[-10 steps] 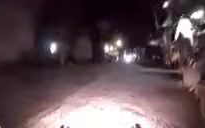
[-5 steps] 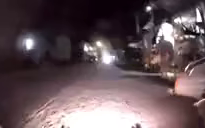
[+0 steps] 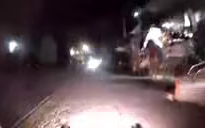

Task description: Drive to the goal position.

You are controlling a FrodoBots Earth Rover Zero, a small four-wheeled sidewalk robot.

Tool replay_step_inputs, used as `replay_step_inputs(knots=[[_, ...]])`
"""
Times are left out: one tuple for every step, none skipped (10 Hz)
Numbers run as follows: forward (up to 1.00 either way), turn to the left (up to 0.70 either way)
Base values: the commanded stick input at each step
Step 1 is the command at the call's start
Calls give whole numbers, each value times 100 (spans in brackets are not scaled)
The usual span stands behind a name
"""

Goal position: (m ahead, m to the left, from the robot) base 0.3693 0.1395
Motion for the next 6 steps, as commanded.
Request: replay_step_inputs(knots=[[85, -11], [85, -15], [85, -20], [85, -24], [85, -29], [85, -33]])
